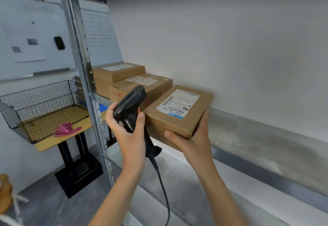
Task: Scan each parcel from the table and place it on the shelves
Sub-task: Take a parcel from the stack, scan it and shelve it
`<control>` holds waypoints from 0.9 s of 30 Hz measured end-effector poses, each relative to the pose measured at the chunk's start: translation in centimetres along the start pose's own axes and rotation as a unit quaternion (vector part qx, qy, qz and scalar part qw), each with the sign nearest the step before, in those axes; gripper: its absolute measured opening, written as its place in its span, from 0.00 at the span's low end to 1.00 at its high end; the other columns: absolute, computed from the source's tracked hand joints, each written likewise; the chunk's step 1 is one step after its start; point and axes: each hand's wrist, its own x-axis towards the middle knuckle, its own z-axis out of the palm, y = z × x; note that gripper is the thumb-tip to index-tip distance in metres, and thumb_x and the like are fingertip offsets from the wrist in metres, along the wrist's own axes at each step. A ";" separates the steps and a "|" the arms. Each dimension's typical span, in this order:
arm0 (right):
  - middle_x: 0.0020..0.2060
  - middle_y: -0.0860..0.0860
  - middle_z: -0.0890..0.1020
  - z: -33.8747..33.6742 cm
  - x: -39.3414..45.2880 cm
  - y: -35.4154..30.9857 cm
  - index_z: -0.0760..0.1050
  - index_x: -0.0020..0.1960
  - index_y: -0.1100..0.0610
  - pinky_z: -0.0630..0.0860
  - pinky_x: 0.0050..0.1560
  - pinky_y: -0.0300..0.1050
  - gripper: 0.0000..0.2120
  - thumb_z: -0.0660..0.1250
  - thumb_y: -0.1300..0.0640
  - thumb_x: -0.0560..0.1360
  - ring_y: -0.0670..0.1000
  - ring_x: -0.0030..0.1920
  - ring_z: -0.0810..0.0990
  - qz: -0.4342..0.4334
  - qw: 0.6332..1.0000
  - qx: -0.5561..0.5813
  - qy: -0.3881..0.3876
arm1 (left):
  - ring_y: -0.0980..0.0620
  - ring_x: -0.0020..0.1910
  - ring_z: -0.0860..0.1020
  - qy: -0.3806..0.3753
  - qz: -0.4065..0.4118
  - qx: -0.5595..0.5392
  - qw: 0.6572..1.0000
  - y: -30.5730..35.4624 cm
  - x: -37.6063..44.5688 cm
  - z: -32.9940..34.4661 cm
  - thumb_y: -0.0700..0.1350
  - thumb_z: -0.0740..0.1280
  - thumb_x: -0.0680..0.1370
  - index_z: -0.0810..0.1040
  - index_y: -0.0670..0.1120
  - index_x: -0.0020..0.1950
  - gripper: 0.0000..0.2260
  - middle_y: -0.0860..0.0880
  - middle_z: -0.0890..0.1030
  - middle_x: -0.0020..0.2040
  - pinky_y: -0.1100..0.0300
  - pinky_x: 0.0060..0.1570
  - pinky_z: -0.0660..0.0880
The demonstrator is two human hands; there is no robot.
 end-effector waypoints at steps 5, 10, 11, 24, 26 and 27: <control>0.80 0.49 0.61 0.9 2.9 0.8 0.48 0.82 0.51 0.62 0.77 0.59 0.56 0.82 0.54 0.67 0.53 0.80 0.59 0.019 0.999 -0.042 0.029 | 0.75 0.60 0.70 -0.005 -0.001 -0.013 1.000 -1.5 2.1 0.6 0.37 0.71 0.80 0.62 0.54 0.73 0.27 0.63 0.68 0.64 0.80 0.56 0.66; 0.77 0.48 0.67 2.6 5.3 1.1 0.50 0.82 0.50 0.66 0.75 0.58 0.55 0.82 0.56 0.67 0.52 0.77 0.65 0.040 0.996 -0.054 0.064 | 0.72 0.61 0.72 -0.039 0.024 -0.032 0.998 -1.7 4.7 -0.1 0.36 0.71 0.79 0.62 0.57 0.71 0.28 0.78 0.69 0.57 0.78 0.56 0.69; 0.76 0.49 0.67 3.0 5.6 1.2 0.51 0.82 0.50 0.67 0.75 0.58 0.55 0.82 0.57 0.66 0.52 0.76 0.66 0.043 0.995 -0.056 0.071 | 0.71 0.61 0.73 -0.047 0.023 -0.037 0.998 -1.7 5.2 -0.2 0.37 0.71 0.79 0.63 0.60 0.70 0.28 0.79 0.70 0.57 0.77 0.57 0.70; 0.63 0.17 0.63 3.5 4.7 0.8 0.54 0.78 0.39 0.67 0.62 0.24 0.48 0.80 0.54 0.69 0.23 0.65 0.66 0.080 0.987 -0.065 0.126 | 0.47 0.35 0.79 -0.213 -0.072 -0.166 0.960 -3.0 8.3 -0.4 0.35 0.68 0.81 0.64 0.63 0.67 0.27 0.52 0.81 0.49 0.61 0.40 0.79; 0.72 0.25 0.54 2.0 2.9 0.3 0.45 0.82 0.41 0.60 0.75 0.39 0.55 0.79 0.44 0.68 0.34 0.76 0.55 0.095 0.973 -0.115 0.177 | 0.49 0.34 0.79 -0.259 -0.083 -0.189 0.943 -3.1 7.1 0.5 0.35 0.68 0.80 0.64 0.63 0.67 0.27 0.51 0.81 0.50 0.61 0.38 0.79; 0.73 0.28 0.52 1.0 1.7 0.0 0.45 0.82 0.41 0.58 0.77 0.44 0.54 0.76 0.40 0.68 0.36 0.77 0.53 0.093 0.963 -0.151 0.203 | 0.50 0.34 0.79 -0.285 -0.085 -0.197 0.934 -3.0 6.3 1.0 0.34 0.68 0.80 0.64 0.62 0.67 0.27 0.52 0.81 0.49 0.62 0.37 0.79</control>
